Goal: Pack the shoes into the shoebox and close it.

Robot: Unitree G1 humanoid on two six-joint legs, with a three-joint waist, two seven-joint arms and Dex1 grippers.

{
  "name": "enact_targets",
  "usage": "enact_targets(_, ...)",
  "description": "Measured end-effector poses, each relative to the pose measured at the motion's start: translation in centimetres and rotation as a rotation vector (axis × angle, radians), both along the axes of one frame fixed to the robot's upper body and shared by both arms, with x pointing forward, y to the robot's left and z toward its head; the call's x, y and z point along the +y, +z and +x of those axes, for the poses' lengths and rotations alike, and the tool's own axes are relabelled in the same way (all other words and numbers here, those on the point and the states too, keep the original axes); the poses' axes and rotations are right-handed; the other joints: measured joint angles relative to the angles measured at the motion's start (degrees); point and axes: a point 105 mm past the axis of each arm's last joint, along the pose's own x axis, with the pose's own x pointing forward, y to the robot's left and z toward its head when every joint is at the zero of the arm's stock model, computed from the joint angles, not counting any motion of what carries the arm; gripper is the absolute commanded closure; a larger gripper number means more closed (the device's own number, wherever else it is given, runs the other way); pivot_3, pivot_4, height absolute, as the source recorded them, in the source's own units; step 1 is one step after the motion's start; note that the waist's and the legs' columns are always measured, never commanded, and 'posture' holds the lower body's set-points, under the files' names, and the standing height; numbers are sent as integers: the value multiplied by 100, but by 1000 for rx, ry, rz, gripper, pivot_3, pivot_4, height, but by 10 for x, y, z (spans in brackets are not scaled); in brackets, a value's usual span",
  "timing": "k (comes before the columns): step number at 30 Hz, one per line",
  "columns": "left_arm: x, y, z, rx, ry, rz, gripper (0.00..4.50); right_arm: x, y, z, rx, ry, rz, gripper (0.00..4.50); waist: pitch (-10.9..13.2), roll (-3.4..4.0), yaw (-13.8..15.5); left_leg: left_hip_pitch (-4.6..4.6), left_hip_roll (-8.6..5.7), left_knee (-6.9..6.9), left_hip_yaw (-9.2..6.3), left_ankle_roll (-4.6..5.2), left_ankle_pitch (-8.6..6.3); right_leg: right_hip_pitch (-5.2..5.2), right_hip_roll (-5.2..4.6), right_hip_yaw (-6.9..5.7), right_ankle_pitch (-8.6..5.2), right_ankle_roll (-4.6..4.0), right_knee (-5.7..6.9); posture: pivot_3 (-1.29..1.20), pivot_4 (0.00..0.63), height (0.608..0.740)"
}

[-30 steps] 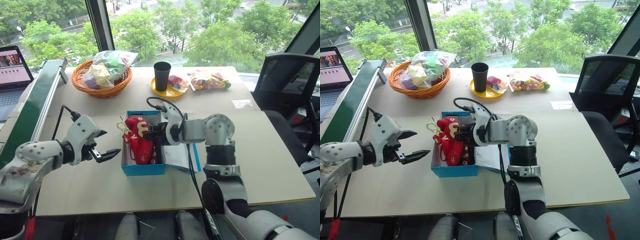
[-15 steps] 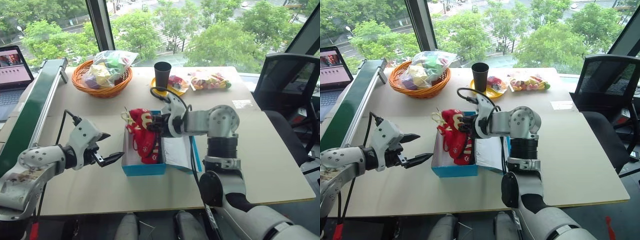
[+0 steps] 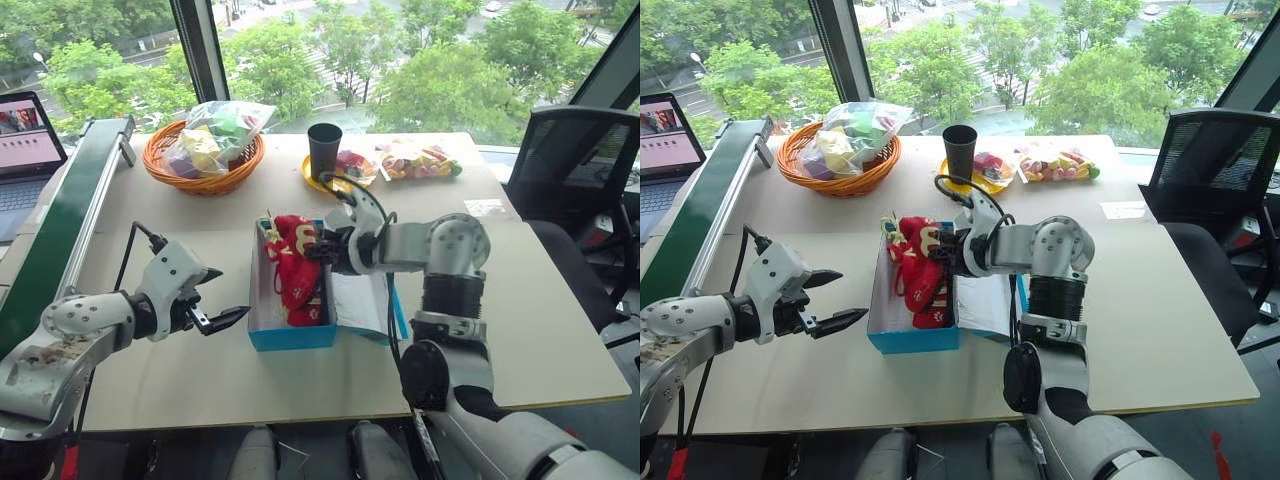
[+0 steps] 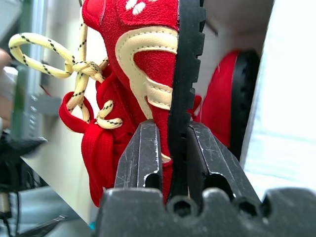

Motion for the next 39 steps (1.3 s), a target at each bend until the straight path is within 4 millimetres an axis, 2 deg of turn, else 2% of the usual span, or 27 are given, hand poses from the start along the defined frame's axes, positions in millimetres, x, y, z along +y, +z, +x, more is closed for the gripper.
enact_targets(2,0,0,0,-2,3,-1,45,2,6,-1,-15,10,19,4186,0,0,13,1,1,-6,-1,0,0,1,1,-1,0,0,-1,0,150,734)
enact_targets(16,2,2,-1,6,1,14,45,4,-3,-1,2,2,-43,4186,0,0,11,-1,0,-5,0,0,0,-1,1,-1,0,-1,-8,0,150,734)
enact_targets(23,12,6,-3,7,28,41,45,11,-28,-7,29,34,-137,4186,0,0,17,-1,0,-6,0,0,0,0,0,-1,0,-1,-11,0,150,734)
enact_targets(34,12,5,-3,11,34,34,45,20,-68,-14,56,72,-200,4186,0,0,20,1,0,-5,0,0,0,4,0,-1,0,-1,-14,0,150,734)
enact_targets(36,12,6,-3,11,36,33,0,25,-72,-15,25,86,-230,3216,-2,0,20,1,0,-5,0,0,0,5,0,-1,0,-1,-14,0,150,734)
enact_targets(39,12,6,-3,9,39,33,0,35,-85,-21,-25,125,-290,2279,-17,-3,21,10,1,-7,0,0,0,12,1,-1,0,0,-17,0,150,734)
